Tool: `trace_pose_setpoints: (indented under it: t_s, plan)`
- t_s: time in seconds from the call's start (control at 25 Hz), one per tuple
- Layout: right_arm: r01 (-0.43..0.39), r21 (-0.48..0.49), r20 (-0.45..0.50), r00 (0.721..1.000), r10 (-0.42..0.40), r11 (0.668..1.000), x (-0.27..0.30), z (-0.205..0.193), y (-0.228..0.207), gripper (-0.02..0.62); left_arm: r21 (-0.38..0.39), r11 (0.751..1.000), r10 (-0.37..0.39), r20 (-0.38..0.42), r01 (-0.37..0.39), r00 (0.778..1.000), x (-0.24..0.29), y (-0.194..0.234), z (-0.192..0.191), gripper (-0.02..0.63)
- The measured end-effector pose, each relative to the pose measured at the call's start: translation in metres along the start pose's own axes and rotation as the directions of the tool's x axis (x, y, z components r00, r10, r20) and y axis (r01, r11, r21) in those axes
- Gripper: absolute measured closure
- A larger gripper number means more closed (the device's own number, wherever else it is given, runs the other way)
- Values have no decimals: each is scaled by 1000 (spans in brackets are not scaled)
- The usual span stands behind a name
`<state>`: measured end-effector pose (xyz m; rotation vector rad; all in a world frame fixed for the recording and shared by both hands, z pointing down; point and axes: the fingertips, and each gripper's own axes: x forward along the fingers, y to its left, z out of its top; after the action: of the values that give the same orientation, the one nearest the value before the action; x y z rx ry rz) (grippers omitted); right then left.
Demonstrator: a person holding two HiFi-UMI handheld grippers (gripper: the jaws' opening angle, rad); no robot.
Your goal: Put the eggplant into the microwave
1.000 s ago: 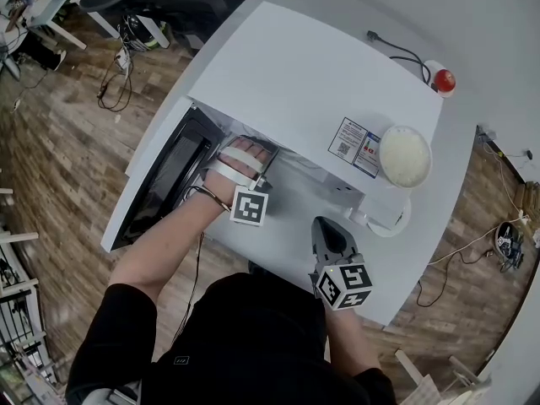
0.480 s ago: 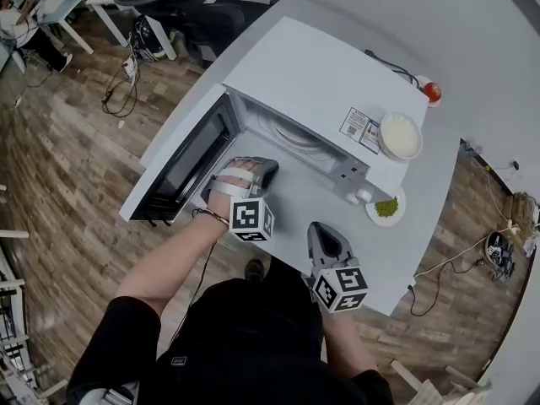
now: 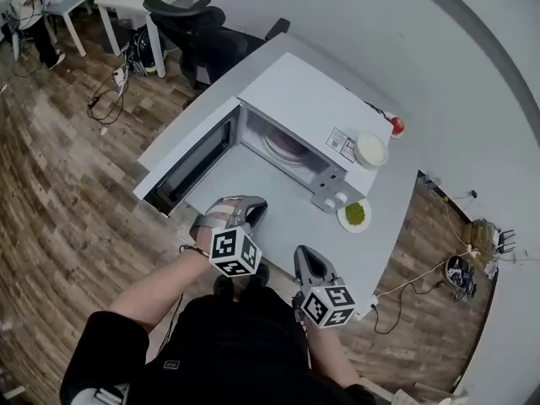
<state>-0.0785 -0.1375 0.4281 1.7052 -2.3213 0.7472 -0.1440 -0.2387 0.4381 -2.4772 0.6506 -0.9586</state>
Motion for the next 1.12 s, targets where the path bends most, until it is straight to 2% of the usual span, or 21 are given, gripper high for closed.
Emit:
trace_pose_setpoints:
  t_s: [0.16, 0.2, 0.28, 0.36, 0.56, 0.76, 0.92, 0.96, 1.12]
  plan:
    - [7, -10, -9, 1000, -7, 1000, -16, 1, 3, 580, -155, 988, 5, 98, 10, 995, -32, -8, 16, 581]
    - [3, -11, -9, 1000, -3, 1000, -20, 2, 3, 580, -216, 976, -4, 127, 32, 992, -38, -12, 20, 581]
    - [-8, -17, -5, 1000, 8, 1000, -29, 4, 4, 580, -341, 936, -24, 188, 88, 982, -53, -22, 29, 581]
    - [-24, -24, 6, 1000, 24, 999, -37, 6, 3, 580, -417, 901, -22, 223, 115, 975, -67, -33, 38, 583]
    - [-97, -26, 43, 994, 98, 995, -62, 9, 2, 580, -511, 856, 52, 233, 77, 971, -96, -52, 61, 586]
    - [-173, -65, 84, 980, 178, 983, -106, 11, 2, 580, -586, 810, 128, 195, 11, 972, -123, -70, 90, 586]
    - [-232, -57, 112, 965, 237, 971, -147, 13, -5, 580, -674, 738, 153, 186, 13, 971, -142, -95, 116, 586]
    - [-241, -58, 118, 962, 247, 969, -155, 14, -8, 580, -684, 730, 155, 190, 17, 970, -146, -99, 123, 586]
    - [-254, -65, 139, 955, 261, 965, -179, 17, -14, 580, -676, 737, 167, 213, 22, 963, -159, -105, 149, 586]
